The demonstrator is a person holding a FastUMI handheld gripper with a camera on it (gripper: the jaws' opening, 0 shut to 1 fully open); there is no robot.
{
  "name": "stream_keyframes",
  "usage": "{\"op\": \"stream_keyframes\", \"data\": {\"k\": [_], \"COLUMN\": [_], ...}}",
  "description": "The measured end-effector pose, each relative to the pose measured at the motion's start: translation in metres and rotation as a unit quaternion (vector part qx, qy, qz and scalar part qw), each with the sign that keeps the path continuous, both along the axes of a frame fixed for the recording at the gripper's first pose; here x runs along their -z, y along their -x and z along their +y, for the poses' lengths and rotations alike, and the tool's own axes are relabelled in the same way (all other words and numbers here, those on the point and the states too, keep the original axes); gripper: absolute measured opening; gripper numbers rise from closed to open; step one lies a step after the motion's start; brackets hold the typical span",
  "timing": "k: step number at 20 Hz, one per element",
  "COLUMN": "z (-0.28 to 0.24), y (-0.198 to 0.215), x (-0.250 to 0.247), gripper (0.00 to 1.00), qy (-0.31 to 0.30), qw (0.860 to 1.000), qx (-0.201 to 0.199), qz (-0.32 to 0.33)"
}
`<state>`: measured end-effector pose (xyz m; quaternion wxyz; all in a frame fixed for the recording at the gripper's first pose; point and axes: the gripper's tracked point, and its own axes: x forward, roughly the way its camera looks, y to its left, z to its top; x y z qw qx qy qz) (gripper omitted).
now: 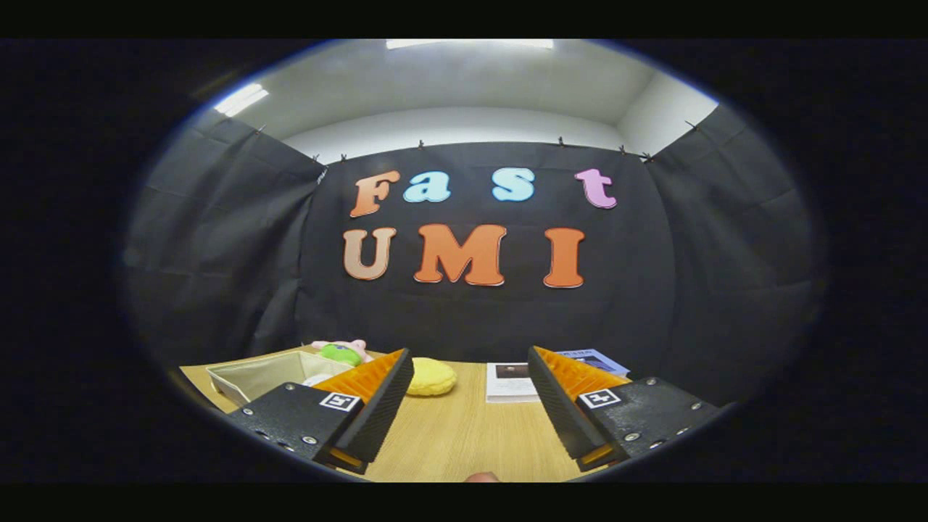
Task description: Open the storage box then place both shoes into the box .Put the left shoe in first, then the right shoe, with the right side of both shoes facing outward in a uniform manner.
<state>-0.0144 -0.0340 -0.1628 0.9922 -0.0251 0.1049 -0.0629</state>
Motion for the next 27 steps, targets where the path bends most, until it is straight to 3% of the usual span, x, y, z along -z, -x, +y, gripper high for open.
{"op": "stream_keyframes", "data": {"k": [4,10,27], "z": [-0.016,-0.008,0.015], "y": [0.021,0.030,0.025], "x": [-0.018,-0.040,-0.020], "gripper": [0.94,0.95,0.98], "qy": [0.032,0.062,0.018], "qw": [0.999,0.996,0.998], "qx": [0.024,0.004,-0.016], "qz": [-0.028,-0.068,-0.051]}}
